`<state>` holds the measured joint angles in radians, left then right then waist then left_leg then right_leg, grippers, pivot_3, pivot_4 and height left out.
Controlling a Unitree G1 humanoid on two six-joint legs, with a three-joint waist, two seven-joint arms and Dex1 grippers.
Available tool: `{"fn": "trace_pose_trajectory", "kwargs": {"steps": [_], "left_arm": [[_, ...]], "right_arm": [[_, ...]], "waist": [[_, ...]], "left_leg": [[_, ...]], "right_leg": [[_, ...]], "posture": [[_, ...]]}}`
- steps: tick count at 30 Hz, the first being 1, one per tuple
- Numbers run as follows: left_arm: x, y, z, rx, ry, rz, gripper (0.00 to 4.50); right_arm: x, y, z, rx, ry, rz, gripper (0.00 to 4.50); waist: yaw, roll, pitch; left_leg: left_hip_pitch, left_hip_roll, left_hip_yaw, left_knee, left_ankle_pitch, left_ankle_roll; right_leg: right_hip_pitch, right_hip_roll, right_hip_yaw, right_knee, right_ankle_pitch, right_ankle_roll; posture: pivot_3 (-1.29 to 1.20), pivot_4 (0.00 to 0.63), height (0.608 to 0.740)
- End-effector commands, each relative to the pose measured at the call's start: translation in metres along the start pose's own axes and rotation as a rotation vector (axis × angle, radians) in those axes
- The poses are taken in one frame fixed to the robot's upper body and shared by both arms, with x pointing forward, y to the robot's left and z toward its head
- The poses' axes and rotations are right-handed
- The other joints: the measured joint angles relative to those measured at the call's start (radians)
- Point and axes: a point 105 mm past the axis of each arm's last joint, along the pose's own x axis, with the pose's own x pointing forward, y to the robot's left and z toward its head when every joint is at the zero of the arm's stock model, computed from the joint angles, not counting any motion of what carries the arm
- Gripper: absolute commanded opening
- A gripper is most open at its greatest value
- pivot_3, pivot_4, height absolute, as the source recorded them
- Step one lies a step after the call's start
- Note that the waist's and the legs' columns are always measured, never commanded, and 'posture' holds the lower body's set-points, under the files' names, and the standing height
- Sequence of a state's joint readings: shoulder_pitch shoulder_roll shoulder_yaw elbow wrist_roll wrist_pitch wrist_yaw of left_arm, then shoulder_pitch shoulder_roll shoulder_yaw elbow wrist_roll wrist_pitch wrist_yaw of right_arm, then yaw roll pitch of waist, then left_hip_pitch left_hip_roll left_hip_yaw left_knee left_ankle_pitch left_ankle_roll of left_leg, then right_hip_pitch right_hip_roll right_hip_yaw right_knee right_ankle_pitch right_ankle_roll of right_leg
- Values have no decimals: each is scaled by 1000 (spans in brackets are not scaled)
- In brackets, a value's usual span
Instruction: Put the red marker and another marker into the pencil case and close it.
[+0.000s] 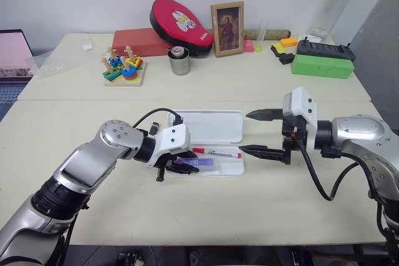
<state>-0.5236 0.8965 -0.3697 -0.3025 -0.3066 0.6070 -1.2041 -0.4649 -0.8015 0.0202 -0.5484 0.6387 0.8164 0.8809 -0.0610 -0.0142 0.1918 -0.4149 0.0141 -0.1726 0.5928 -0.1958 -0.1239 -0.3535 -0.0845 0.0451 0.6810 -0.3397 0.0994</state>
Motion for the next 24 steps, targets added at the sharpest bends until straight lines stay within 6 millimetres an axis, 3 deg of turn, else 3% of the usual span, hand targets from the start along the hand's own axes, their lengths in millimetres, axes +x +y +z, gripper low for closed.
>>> {"fn": "trace_pose_trajectory", "kwargs": {"steps": [1,9,24], "left_arm": [[2,3,-2,44,45,23,1190],[7,2,-15,53,95,27,1190],[9,12,-7,83,56,62,1190]], "right_arm": [[-3,2,6,-43,-3,-16,4500],[-1,4,3,-37,12,-4,4500],[1,5,4,-35,8,12,4500]], "waist": [[1,0,0],[2,0,0],[4,0,0]], "left_leg": [[0,0,0,0,0,0],[0,0,0,0,0,0],[0,0,0,1,0,0]], "right_leg": [[0,0,0,0,0,0],[0,0,0,0,0,0],[0,0,0,0,0,0]], "posture": [[0,150,740],[0,150,740],[0,150,740]]}}
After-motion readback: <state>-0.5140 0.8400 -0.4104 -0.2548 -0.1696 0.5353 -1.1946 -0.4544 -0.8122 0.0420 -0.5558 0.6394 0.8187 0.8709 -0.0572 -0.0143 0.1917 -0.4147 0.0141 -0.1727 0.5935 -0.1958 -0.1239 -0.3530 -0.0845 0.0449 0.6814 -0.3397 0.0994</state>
